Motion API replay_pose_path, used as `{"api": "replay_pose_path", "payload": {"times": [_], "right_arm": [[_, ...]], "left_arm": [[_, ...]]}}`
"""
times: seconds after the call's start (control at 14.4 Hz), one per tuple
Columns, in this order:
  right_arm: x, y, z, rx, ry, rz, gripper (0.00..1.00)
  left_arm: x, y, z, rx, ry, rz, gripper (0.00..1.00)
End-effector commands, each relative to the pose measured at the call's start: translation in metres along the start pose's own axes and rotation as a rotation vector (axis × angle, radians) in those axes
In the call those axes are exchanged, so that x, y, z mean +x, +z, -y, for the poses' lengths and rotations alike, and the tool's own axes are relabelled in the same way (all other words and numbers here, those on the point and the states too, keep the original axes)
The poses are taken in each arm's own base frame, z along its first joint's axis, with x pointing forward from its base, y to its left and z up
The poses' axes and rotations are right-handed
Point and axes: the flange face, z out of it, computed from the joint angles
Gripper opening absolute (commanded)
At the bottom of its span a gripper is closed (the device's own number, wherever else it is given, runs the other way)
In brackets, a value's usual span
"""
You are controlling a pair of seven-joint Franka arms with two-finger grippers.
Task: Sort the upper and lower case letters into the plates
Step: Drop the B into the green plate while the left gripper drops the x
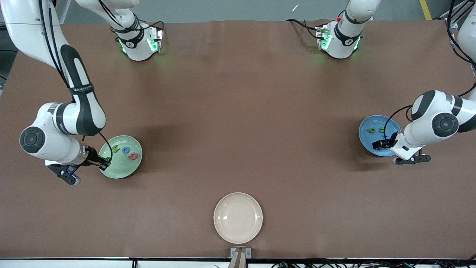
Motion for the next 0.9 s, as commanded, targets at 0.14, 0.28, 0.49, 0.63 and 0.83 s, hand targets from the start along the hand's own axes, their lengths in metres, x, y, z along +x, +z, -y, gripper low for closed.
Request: {"api": "replay_pose_path", "payload": {"times": [0.14,0.28,0.49,0.63,0.83], "right_arm": [[-0.012,0.038,0.015,0.015,0.005,0.043,0.02],[-0.010,0.053,0.017,0.030,0.014,0.030,0.02],[-0.011,0.059,0.015,0.026,0.017,0.034,0.02],[-0.011,0.061,0.012,0.020,0.020,0.044,0.03],[-0.011,0.065,0.009,0.015,0.030,0.051,0.12]], "left_arm": [[0.003,-0.026,0.016,-0.040,-0.001,0.031,1.00],[0.003,-0.035,0.017,-0.061,0.025,0.029,1.00],[0.004,-0.065,0.009,-0.133,0.040,0.048,1.00],[0.010,-0.072,0.002,-0.139,0.030,0.081,1.00],[0.010,-0.076,-0.031,-0.162,0.018,0.111,1.00]]}}
